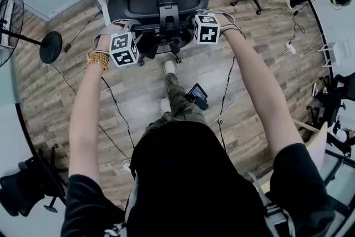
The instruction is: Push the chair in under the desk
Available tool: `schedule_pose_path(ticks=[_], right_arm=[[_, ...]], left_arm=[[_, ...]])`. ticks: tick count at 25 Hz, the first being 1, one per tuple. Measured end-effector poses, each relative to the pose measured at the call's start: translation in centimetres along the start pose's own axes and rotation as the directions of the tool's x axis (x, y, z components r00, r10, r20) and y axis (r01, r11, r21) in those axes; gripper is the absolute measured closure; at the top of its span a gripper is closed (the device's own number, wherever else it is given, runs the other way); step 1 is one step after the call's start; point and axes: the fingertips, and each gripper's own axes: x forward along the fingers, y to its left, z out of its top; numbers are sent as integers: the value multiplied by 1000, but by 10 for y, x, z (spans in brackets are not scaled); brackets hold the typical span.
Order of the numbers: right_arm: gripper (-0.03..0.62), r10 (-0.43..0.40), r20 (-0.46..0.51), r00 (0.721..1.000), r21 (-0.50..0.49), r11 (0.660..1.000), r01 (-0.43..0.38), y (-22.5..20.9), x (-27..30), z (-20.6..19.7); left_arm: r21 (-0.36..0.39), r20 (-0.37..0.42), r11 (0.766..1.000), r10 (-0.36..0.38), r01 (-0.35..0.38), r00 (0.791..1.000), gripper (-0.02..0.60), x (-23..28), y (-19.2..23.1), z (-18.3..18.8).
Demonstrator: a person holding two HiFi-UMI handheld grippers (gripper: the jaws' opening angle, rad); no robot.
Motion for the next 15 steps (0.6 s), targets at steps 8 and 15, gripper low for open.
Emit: schedule_pose_path(ticks=[8, 15], right_arm=[[511, -11, -1, 1000, -5, 1000, 11, -25, 8, 4], [511, -14, 5, 1000, -13, 1000, 14, -49, 16, 5]], left_arm=[[-20, -11, 999, -27, 27, 1000, 457, 8, 20, -14], [-26, -18, 999, -28, 27, 999, 457, 16, 40, -25]])
